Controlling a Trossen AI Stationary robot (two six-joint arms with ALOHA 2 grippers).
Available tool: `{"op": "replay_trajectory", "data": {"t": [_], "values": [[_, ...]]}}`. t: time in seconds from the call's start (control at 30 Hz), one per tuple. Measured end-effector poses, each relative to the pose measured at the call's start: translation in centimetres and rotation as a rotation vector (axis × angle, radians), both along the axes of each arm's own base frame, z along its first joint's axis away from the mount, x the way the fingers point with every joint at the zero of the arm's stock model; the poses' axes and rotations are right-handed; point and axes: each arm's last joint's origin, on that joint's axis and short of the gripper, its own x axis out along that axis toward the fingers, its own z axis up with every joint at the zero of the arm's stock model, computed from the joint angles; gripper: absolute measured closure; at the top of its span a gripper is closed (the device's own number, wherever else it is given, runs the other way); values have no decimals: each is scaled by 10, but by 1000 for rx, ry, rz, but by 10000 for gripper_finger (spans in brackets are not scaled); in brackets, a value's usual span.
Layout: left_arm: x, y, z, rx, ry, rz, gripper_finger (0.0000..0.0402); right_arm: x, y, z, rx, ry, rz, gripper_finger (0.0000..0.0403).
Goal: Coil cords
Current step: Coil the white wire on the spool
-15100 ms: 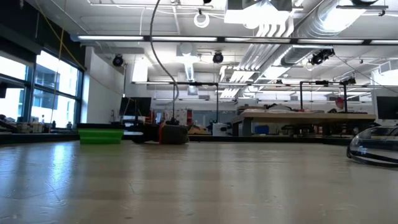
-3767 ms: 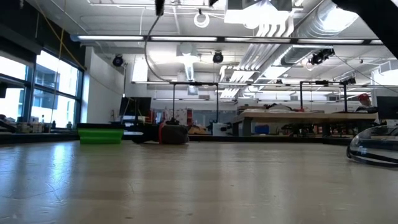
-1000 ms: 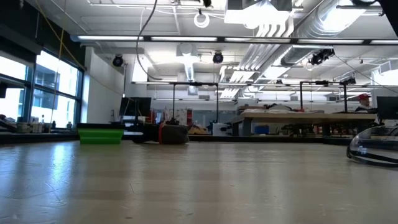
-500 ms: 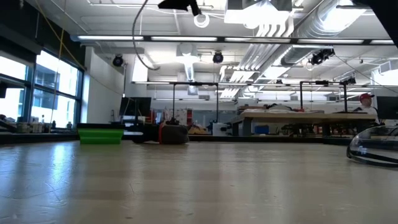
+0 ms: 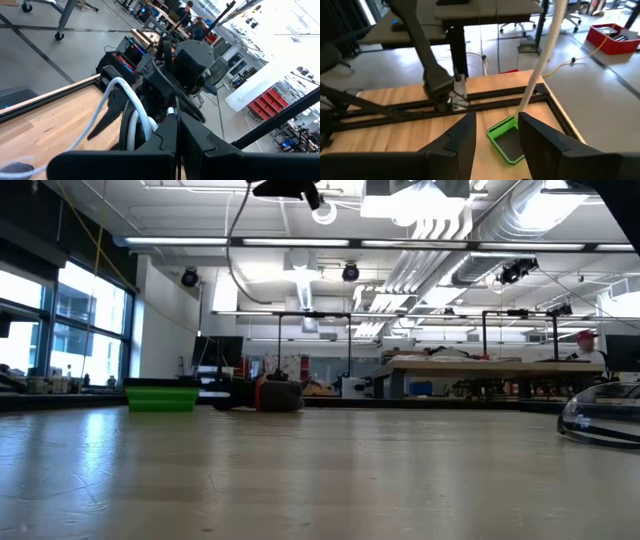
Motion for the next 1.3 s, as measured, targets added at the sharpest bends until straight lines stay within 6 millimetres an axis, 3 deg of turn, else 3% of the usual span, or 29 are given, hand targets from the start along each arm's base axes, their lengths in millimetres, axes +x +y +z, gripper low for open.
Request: {"op": "replay_trajectory", "data": {"t": [0.83, 1.1, 1.3], "values": [[1, 0, 0, -2, 2, 0, 402, 2, -7, 15, -29, -153, -90, 265], [1, 0, 0, 6, 3, 2, 401, 3, -6, 10, -21, -107, -88, 266], [4, 2, -1, 2, 11, 3, 401, 9, -7, 5, -24, -130, -86, 302]]}}
